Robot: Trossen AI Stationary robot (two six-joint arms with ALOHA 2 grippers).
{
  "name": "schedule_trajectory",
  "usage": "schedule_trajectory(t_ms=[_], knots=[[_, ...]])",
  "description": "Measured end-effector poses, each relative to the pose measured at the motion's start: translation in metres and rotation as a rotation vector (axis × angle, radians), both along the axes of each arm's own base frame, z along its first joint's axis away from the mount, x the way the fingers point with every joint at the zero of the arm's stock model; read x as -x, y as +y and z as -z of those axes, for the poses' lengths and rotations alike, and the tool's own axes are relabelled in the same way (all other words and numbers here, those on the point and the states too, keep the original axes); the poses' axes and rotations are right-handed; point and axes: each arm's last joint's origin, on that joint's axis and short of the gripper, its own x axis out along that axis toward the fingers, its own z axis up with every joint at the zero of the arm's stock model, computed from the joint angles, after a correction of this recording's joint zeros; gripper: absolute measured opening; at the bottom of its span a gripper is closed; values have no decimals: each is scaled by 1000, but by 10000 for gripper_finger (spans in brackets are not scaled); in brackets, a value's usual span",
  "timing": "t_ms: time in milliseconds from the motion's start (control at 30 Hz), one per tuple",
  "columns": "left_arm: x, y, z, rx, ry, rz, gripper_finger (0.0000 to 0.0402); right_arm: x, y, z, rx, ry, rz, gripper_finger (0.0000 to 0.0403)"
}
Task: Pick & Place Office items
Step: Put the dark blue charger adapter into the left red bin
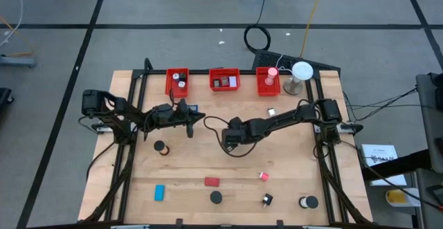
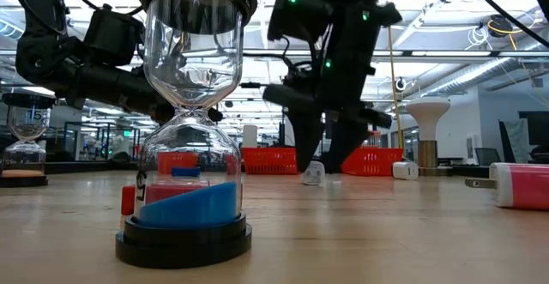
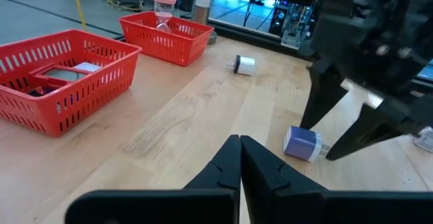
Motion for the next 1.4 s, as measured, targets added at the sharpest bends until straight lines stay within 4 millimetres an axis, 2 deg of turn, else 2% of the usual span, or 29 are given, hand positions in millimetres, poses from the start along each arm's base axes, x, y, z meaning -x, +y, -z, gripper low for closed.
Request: schedule_trajectory(t_ms=[200, 400, 700, 867, 1033, 1133, 1233, 1400], knots=[[0, 0, 0, 0, 0, 0, 20, 9, -4, 7, 16, 83, -16, 214], [0, 0, 0, 0, 0, 0, 7, 11, -5, 7, 38, 124, -82, 191], [0, 0, 1, 2, 11, 0, 18, 11, -5, 7, 57, 147, -173, 99], [0, 0, 2, 3, 19, 0, 4, 12, -4, 5, 65, 158, -222, 47], [0, 0, 2, 2, 19, 0, 12, 18, -7, -9, 17, 151, -274, 33], [0, 0, 2, 2, 20, 0, 15, 22, -12, -23, -39, 132, -296, 37], [0, 0, 2, 2, 20, 0, 5, 33, -20, -37, -181, 140, -296, 36], [0, 0, 2, 2, 20, -1, 11, 54, -33, -47, -438, 293, -277, 36]])
